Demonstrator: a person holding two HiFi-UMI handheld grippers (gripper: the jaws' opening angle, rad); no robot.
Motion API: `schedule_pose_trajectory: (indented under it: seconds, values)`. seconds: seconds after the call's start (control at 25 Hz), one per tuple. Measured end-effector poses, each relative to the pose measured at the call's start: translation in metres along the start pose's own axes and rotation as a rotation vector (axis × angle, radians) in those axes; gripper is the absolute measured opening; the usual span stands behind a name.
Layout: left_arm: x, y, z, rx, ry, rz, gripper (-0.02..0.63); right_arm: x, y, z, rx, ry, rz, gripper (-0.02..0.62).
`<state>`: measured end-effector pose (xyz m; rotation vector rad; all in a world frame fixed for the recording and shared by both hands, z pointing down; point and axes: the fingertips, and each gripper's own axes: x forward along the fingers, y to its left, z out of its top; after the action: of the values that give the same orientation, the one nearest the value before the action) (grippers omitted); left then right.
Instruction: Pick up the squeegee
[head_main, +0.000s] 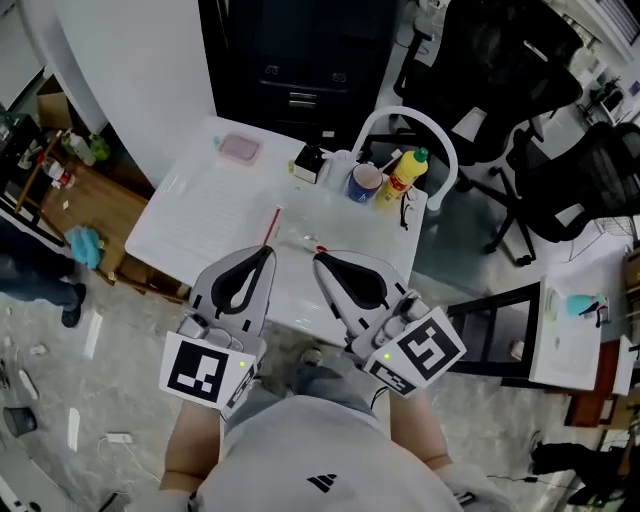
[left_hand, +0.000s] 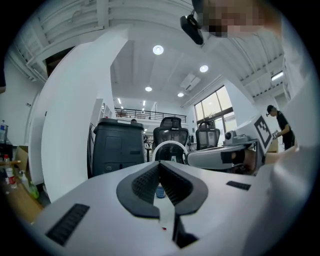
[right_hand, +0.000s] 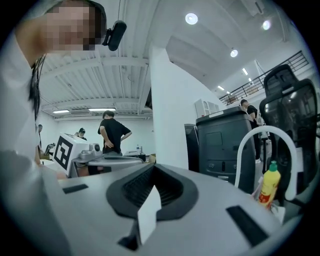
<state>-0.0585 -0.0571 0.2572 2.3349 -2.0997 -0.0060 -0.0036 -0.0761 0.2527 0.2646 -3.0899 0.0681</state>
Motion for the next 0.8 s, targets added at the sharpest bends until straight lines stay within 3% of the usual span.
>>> schedule_pose_trajectory:
  seconds: [0.4,0.8]
  values:
    - [0.018,-0.01,-0.001,0.007,0.015,0.136,0.012,-0.008,-0.037,-0.007,0.013,0.004,0.103,0.009]
    - [0.031,-0.006,-0.005,0.02,0.037,0.169,0.012,0.0,-0.056,-0.018,0.036,0.011,0.127,0.01]
